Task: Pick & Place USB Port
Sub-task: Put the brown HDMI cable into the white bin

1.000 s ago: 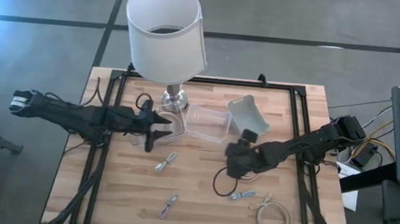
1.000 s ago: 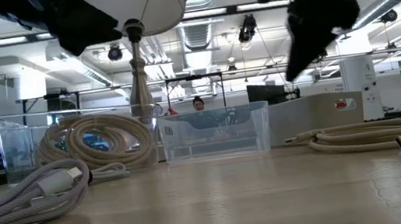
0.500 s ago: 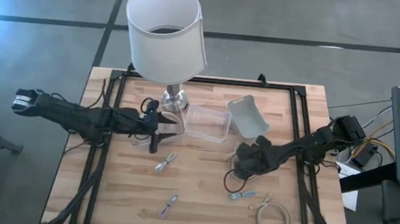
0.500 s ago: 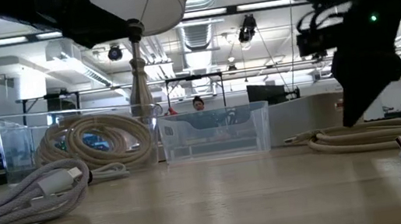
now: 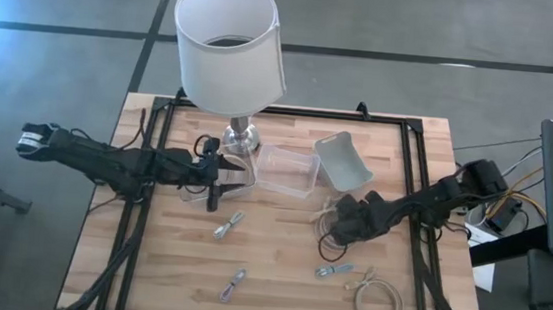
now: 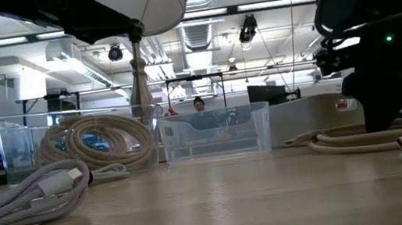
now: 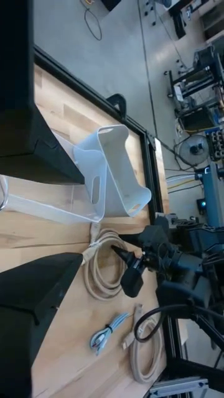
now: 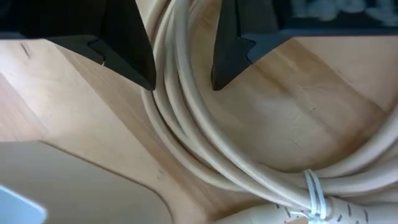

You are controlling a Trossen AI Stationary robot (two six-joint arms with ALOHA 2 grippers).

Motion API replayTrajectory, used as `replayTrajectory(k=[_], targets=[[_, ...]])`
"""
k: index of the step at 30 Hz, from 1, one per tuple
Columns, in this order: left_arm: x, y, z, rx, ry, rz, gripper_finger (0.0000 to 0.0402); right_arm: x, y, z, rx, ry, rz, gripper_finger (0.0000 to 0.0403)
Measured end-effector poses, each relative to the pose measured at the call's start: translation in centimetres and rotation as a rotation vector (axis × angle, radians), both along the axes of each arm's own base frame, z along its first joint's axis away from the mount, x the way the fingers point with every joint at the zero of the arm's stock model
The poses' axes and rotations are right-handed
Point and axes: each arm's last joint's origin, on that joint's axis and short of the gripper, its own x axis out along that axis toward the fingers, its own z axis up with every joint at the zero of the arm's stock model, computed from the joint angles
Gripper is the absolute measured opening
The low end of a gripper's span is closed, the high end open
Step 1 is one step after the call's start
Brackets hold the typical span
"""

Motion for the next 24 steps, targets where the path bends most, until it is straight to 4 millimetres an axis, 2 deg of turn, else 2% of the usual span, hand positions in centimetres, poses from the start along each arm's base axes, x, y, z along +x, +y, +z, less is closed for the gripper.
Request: replayTrajectory(k=[6, 13, 19, 24], targets=[[0.0, 0.0, 0.0, -0.017, -0.002, 0.004, 0.0193, 0.1, 0.2, 0.2, 0.044, 0.009, 0.038, 0.0102], [-0.1, 0.0, -0.5, -0.029, 0.016, 0.007, 0.0193, 1.6, 1.2, 2.1, 0.193, -0.007, 0.14, 0.0018], [-0.1, 0.0, -0.6, -0.07, 0.012, 0.017, 0.0193, 4.0, 1.8, 5.5, 0.164, -0.123, 0.256, 0.0016], [-0.1, 0.0, -0.6, -0.075, 0.009, 0.018, 0.0193, 5.9, 2.2, 8.7, -0.05, -0.193, 0.458, 0.0015]])
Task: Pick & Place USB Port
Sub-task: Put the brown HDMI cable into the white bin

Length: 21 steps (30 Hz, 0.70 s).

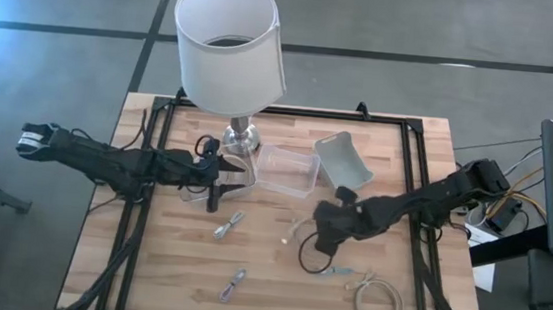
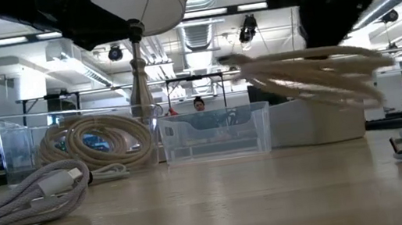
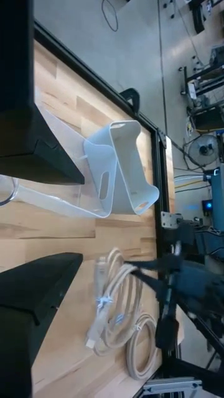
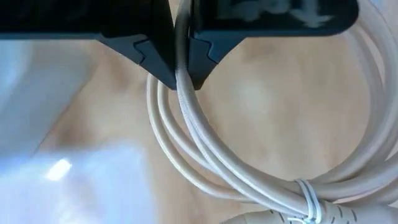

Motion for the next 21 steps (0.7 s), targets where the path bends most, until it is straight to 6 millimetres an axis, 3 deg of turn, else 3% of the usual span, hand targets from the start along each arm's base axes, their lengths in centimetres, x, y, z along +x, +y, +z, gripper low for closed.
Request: replayTrajectory(k=[5, 11, 16, 21], targets=[[0.0, 0.0, 0.0, -0.02, -0.004, 0.005, 0.0193, 1.3, -0.5, 2.8, -0.417, -0.1, 0.033, 0.0016], [0.0, 0.0, 0.0, -0.044, -0.008, 0.011, 0.0193, 2.1, -2.3, 6.0, -0.833, -0.235, -0.242, 0.0021], [0.0, 0.0, 0.0, -0.044, -0.008, 0.011, 0.0193, 3.1, -4.9, 6.3, -0.792, -0.285, -0.371, 0.0021], [0.0, 0.0, 0.0, -0.044, -0.008, 0.011, 0.0193, 4.0, -8.1, 4.0, -0.687, -0.272, -0.411, 0.0021]])
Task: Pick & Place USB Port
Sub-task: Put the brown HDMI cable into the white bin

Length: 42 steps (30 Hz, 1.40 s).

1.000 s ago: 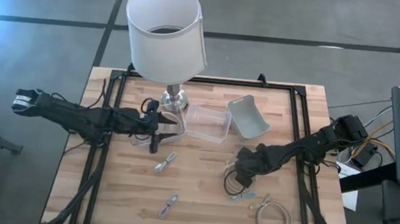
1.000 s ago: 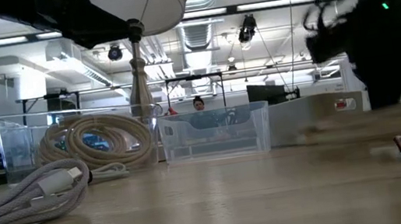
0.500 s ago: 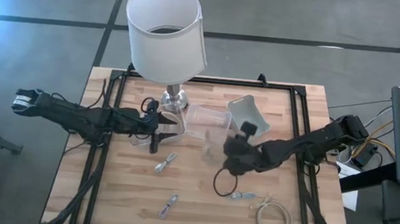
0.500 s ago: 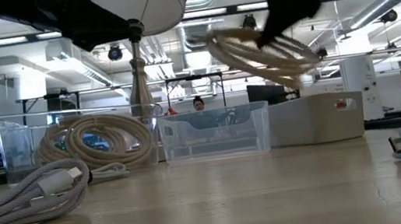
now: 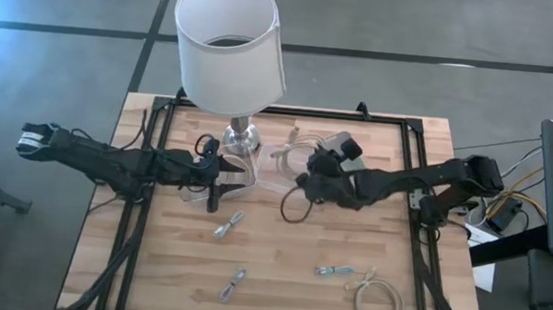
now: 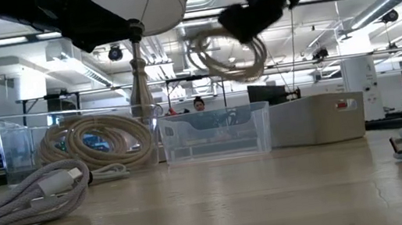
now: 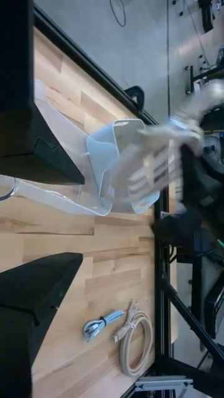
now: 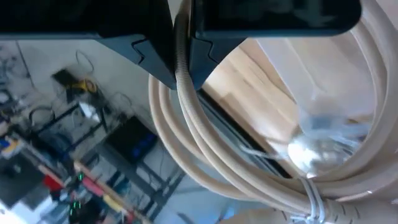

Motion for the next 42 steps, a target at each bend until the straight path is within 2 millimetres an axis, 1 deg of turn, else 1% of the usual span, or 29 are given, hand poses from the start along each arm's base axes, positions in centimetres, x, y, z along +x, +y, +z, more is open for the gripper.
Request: replayTrajectory(k=[3, 5, 7, 8, 15, 19, 21, 25, 29, 34, 42], targets=[[0.0, 0.0, 0.0, 0.0, 0.001, 0.0, 0.0193, 0.4, -1.6, -1.9, 0.019, -0.023, -0.039, 0.0022], [0.0, 0.0, 0.0, 0.0, 0.001, 0.0, 0.0193, 0.7, -2.2, -3.3, 0.031, -0.02, -0.047, 0.0022], [0.0, 0.0, 0.0, 0.0, 0.002, 0.0, 0.0193, 1.1, -2.7, -4.3, 0.023, 0.011, -0.035, 0.0022], [0.0, 0.0, 0.0, 0.0, 0.002, 0.0, 0.0193, 1.2, -2.7, -4.7, 0.012, 0.044, -0.028, 0.0022], [0.0, 0.0, 0.0, 0.001, 0.003, 0.0, 0.0193, 3.2, -3.0, -6.5, -0.004, 0.099, -0.008, 0.0022], [0.0, 0.0, -0.1, 0.001, 0.004, 0.0, 0.0193, 4.4, -2.8, -7.5, 0.033, 0.179, 0.079, 0.0022], [0.0, 0.0, -0.1, 0.001, 0.004, 0.0, 0.0193, 5.1, -2.8, -7.7, 0.05, 0.187, 0.106, 0.0022], [0.0, 0.0, -0.1, 0.001, 0.005, 0.0, 0.0193, 6.0, -3.1, -8.0, 0.05, 0.198, 0.099, 0.0023], [0.0, 0.0, -0.1, 0.001, 0.009, 0.0, 0.0193, 6.2, -3.2, -7.7, 0.049, 0.211, 0.101, 0.003], [0.0, 0.0, -0.1, 0.001, 0.013, 0.0, 0.0193, 6.2, -3.3, -7.3, 0.047, 0.228, 0.106, 0.0058], [0.0, 0.0, -0.1, 0.002, 0.014, 0.0, 0.0193, 6.1, -3.1, -7.2, 0.047, 0.234, 0.11, 0.011]])
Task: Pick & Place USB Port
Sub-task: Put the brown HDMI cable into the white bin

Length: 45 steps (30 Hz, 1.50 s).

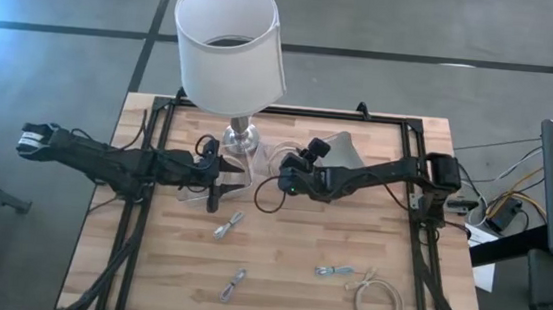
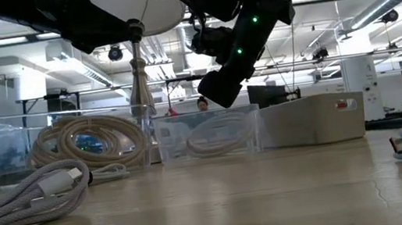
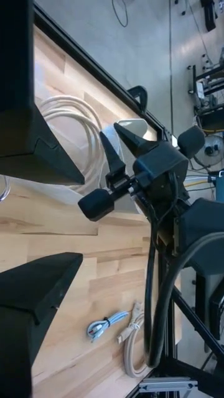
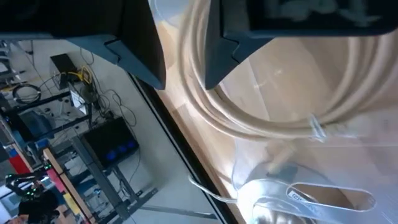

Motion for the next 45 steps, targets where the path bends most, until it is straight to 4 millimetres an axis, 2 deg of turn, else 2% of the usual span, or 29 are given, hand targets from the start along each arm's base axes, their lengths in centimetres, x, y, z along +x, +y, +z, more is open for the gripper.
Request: replayTrajectory(k=[8, 16, 22, 27, 31, 37, 41, 45], targets=[[0.0, 0.0, 0.0, 0.0, 0.005, 0.0, 0.0193, 0.1, 2.4, 2.8, 0.009, 0.021, 0.048, 0.0135], [0.0, 0.0, 0.0, 0.0, 0.004, 0.0, 0.0193, -1.2, 7.3, 6.8, 0.082, 0.029, 0.088, 0.0137], [0.0, 0.0, 0.0, 0.008, 0.005, -0.002, 0.0193, -3.9, 10.6, 8.5, 0.41, 0.111, 0.118, 0.0137], [0.0, 0.0, 0.1, 0.048, 0.002, -0.012, 0.0193, -6.4, 13.2, 8.0, 0.745, 0.243, 0.045, 0.0137], [0.0, 0.0, 0.1, 0.05, -0.006, -0.012, 0.0193, -8.5, 15.6, 6.5, 0.955, 0.353, -0.053, 0.0137], [0.1, 0.0, 0.2, 0.083, -0.011, -0.019, 0.0193, -12.3, 18.2, 2.9, 1.106, 0.553, -0.236, 0.0137], [0.1, 0.0, 0.5, 0.101, -0.034, -0.023, 0.0193, -14.6, 19.2, 0.6, 1.217, 0.673, -0.43, 0.0136], [0.2, 0.0, 0.8, 0.099, -0.064, -0.021, 0.0193, -16.5, 19.5, -1.3, 1.251, 0.765, -0.523, 0.0127]])
